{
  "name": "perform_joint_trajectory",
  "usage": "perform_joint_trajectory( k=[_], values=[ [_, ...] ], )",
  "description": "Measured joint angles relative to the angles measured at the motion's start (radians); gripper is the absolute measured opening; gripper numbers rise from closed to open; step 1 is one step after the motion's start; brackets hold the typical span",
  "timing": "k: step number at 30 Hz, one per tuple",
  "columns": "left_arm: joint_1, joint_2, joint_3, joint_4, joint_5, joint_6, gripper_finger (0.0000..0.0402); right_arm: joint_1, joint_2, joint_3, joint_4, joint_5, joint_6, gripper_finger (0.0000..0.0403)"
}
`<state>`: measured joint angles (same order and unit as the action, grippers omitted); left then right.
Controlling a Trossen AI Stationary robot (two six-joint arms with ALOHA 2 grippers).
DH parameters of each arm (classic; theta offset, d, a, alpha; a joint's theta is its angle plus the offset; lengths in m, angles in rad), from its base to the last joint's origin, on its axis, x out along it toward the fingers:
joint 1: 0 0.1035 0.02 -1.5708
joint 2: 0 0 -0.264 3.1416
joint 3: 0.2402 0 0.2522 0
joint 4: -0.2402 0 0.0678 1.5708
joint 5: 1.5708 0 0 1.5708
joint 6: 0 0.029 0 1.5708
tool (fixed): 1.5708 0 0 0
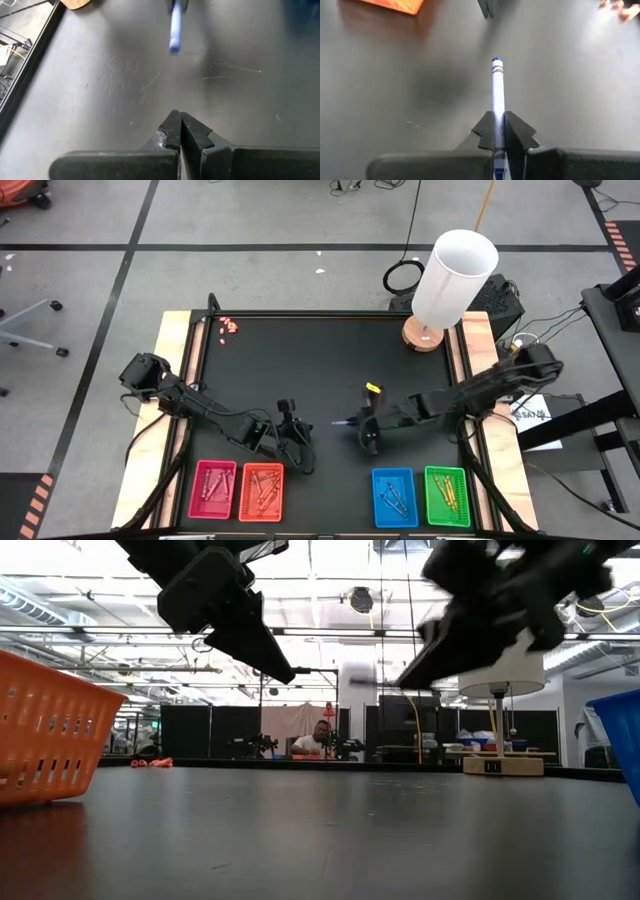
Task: Sort crayons
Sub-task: Put the blue crayon into the blue bin
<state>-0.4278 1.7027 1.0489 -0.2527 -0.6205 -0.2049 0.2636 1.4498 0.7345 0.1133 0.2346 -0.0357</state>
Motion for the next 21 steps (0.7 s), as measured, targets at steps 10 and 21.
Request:
perform_joint_trajectory(
  k=[10,21],
  values=[
    [0.0,0.0,0.0,0.009,0.0,0.0,0.0006,0.206,-0.22,0.001,-0.066,0.201,-0.158,0.0004],
    [0.0,0.0,0.0,0.011,0.0,0.0,0.0006,0.366,-0.253,0.001,-0.089,0.479,-0.46,0.0004]
  ],
)
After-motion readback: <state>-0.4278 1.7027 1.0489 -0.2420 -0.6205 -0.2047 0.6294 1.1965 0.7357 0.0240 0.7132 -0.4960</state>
